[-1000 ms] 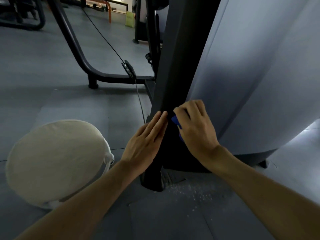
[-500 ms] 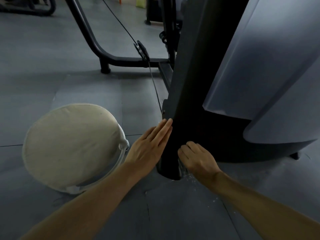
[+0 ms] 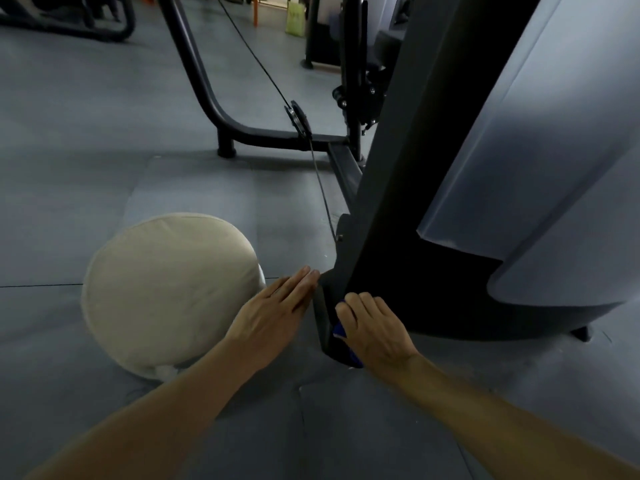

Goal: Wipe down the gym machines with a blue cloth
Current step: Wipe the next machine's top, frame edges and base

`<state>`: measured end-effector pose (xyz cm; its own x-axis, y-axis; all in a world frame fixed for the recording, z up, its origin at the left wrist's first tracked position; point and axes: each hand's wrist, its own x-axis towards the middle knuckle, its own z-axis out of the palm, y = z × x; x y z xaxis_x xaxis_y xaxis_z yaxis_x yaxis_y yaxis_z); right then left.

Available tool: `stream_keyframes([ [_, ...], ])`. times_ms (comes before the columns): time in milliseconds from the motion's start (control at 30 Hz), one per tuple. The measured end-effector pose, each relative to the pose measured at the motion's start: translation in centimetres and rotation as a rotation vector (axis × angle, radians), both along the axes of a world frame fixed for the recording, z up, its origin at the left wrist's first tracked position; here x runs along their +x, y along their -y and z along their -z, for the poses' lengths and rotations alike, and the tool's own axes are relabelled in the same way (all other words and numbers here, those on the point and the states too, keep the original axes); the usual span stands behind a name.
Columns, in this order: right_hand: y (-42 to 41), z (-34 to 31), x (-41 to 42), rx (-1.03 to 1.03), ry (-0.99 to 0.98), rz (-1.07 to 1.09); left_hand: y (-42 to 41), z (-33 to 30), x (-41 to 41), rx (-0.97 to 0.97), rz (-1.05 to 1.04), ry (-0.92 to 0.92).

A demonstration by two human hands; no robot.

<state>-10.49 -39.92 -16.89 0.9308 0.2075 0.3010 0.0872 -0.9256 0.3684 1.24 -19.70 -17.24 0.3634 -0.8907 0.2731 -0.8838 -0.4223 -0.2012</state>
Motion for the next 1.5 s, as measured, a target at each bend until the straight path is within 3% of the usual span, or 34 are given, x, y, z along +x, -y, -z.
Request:
stream_keyframes([
  [200,-3.9,3.0,4.0,0.018,-0.148,0.195,-3.3,1.8,0.4,0.023,-0.045,-0.023],
  [400,-2.9,7.0,6.5,-0.183,-0.366,0.375,-4.2,5.2,-0.6,0.107,-0.022,-0.158],
  [600,-1.9,7.2,3.5,-0.428,-0.381,0.277,-0.4,8.3,-1.5,0.21,-0.118,-0.532],
  [900,4.6,-6.0,1.3,-0.852,-0.4,0.011,8.8,11.5,-0.3,-0.059,-0.229,-0.823],
  [1133,4.9,-7.4,2.1,-0.921,-0.399,-0.082,9.7,11.4,0.3,0.058,-0.237,-0.908],
  [1233,4.0,-8.2,2.3,-0.94,-0.461,-0.064,8.7,9.5,-1.0,0.115,-0.191,-1.059],
  [1400,5.1,-7.7,2.1,-0.989,-0.427,-0.116,7.8,9.9,-1.4,-0.113,-0.156,-1.223],
  [1500,6.3,-7.0,2.2,-1.049,-0.36,-0.163,8.9,11.6,0.3,-0.376,-0.192,-1.179],
])
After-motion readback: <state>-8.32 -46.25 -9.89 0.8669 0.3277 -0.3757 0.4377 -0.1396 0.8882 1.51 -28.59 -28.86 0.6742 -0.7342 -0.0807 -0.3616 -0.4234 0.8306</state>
